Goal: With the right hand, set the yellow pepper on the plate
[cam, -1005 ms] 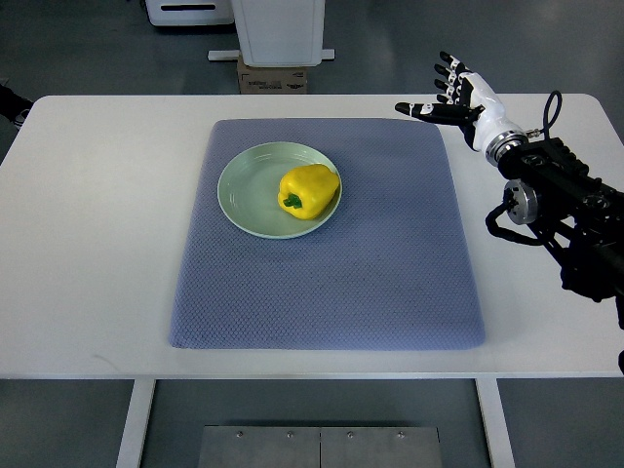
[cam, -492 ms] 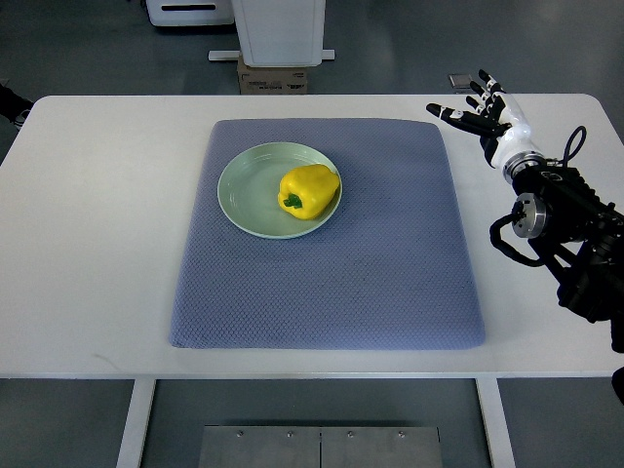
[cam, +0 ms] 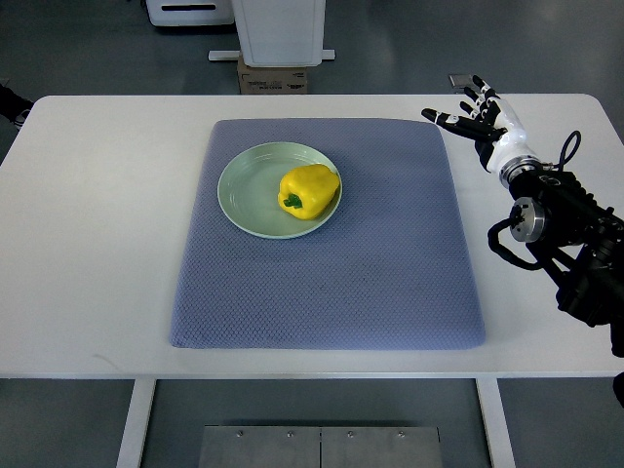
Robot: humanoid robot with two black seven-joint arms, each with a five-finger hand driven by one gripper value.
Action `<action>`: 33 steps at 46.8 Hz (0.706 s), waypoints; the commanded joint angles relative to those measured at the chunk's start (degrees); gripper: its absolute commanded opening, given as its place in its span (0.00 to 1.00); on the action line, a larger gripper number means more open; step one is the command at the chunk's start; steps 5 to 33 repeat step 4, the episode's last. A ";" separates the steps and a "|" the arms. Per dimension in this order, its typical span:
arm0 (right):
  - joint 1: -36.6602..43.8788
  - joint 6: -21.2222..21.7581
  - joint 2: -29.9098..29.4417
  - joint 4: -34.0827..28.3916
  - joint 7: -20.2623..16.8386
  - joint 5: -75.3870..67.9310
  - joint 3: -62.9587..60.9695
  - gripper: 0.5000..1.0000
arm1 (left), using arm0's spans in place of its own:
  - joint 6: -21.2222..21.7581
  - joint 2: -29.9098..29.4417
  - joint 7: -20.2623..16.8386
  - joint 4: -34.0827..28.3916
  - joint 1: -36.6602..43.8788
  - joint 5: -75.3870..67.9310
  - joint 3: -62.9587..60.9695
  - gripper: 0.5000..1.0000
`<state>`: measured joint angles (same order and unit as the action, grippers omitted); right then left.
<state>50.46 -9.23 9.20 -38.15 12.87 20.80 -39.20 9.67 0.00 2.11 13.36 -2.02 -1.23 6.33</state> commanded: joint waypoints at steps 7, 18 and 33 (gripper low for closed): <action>-0.01 0.00 -0.06 0.00 0.14 0.03 -1.05 1.00 | 0.00 0.00 0.00 0.00 0.00 0.00 0.00 1.00; -0.01 0.00 -0.06 0.00 0.14 0.03 -1.05 1.00 | 0.00 0.00 0.00 0.00 0.00 0.00 0.00 1.00; -0.01 0.00 -0.06 0.00 0.14 0.03 -1.05 1.00 | 0.00 0.00 0.00 0.00 0.00 0.00 0.00 1.00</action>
